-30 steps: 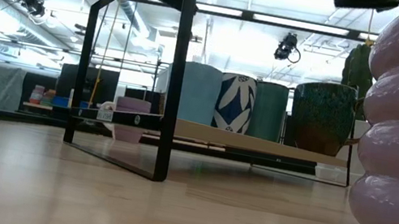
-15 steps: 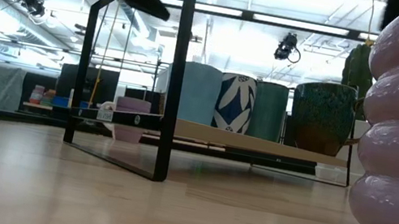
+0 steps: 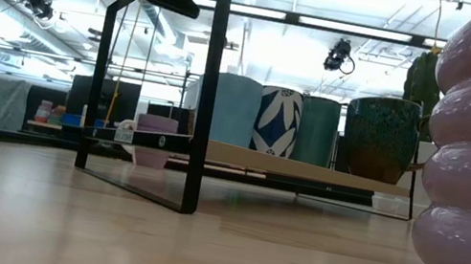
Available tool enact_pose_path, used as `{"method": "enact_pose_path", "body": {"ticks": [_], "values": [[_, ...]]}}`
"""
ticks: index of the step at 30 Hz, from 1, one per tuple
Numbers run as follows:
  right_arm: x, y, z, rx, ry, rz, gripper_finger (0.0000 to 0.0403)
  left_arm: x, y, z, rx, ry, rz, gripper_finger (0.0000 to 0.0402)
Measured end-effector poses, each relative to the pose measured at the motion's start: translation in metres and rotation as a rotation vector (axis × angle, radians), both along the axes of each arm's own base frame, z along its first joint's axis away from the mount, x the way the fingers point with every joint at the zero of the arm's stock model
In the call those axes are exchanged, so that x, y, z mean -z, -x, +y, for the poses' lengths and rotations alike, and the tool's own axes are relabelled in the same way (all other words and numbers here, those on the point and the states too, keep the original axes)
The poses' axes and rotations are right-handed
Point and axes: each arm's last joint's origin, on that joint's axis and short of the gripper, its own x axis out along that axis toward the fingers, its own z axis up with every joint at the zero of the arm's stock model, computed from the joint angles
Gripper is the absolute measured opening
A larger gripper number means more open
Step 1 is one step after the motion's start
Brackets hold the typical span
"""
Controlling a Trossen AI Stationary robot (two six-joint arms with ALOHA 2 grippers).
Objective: Place coffee mugs
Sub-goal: Put the light green mug on the shelf
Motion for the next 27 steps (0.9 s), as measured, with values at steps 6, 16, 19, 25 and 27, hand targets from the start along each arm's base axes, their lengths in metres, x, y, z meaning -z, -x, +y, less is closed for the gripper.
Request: {"method": "enact_pose_path", "body": {"ticks": [6,16,19,25,27], "values": [[0.007,0.005,0.01,0.079,0.015,0.064,0.0208,0.0,0.0,0.0,0.002,-0.004,0.002,0.0172],[0.056,0.014,0.011,0.055,0.069,0.12,0.0214,0.0,0.0,0.0,0.002,-0.004,0.003,0.0172],[0.072,0.015,0.008,0.04,0.056,0.125,0.0189,0.0,0.0,0.0,0.002,-0.004,0.003,0.0172],[0.084,0.015,0.002,-0.028,0.048,0.124,0.0102,0.001,0.0,0.0,0.002,-0.005,0.006,0.0172],[0.082,0.011,0.001,-0.057,0.041,0.093,0.0069,0.001,0.0,0.0,0.002,-0.005,0.007,0.0172]]}}
